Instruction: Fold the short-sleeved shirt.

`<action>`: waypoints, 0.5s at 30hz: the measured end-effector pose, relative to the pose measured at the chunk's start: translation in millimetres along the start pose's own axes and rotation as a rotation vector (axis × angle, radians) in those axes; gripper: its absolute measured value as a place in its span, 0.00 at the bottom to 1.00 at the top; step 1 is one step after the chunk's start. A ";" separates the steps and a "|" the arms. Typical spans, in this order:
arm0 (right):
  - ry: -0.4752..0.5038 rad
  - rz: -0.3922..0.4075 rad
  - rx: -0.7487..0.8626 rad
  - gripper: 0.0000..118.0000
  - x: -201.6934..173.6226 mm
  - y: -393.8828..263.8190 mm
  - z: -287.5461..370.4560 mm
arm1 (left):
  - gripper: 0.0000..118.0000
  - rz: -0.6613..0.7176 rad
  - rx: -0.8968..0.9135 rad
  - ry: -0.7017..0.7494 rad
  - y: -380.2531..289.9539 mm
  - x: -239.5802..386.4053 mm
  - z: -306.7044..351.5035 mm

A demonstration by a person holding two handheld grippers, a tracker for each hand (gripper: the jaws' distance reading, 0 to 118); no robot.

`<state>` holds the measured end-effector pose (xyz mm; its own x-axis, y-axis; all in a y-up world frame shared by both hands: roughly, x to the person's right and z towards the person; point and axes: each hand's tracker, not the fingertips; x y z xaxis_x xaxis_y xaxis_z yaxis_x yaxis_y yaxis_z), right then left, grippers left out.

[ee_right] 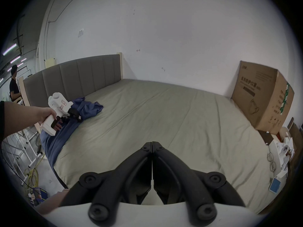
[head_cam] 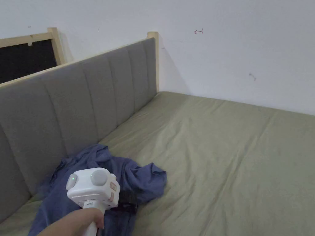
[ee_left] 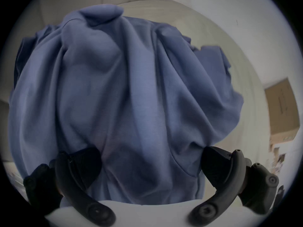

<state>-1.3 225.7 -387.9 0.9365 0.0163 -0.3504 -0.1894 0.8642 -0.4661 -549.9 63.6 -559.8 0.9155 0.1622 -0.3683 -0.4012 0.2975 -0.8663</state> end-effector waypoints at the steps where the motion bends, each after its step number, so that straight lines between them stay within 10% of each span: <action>1: 0.008 -0.014 -0.009 0.00 -1.3 -1.8 -4.4 | 1.00 -0.005 -0.004 0.029 -0.8 4.8 1.3; 10: 0.077 -0.064 -0.068 0.00 -7.2 -11.2 -4.3 | 0.89 -0.004 0.140 0.078 -19.7 13.8 18.2; 13: 0.065 -0.050 -0.060 0.00 0.2 -9.6 6.4 | 0.01 -0.022 0.201 0.080 -26.3 13.0 48.5; 15: 0.059 -0.070 -0.048 0.00 6.2 -9.5 17.1 | 0.01 -0.033 0.194 0.086 -31.4 13.8 68.2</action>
<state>11.4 226.2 -371.8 0.9292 -0.0741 -0.3620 -0.1392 0.8373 -0.5287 -526.7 120.6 -514.7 0.9242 0.0705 -0.3754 -0.3616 0.4779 -0.8005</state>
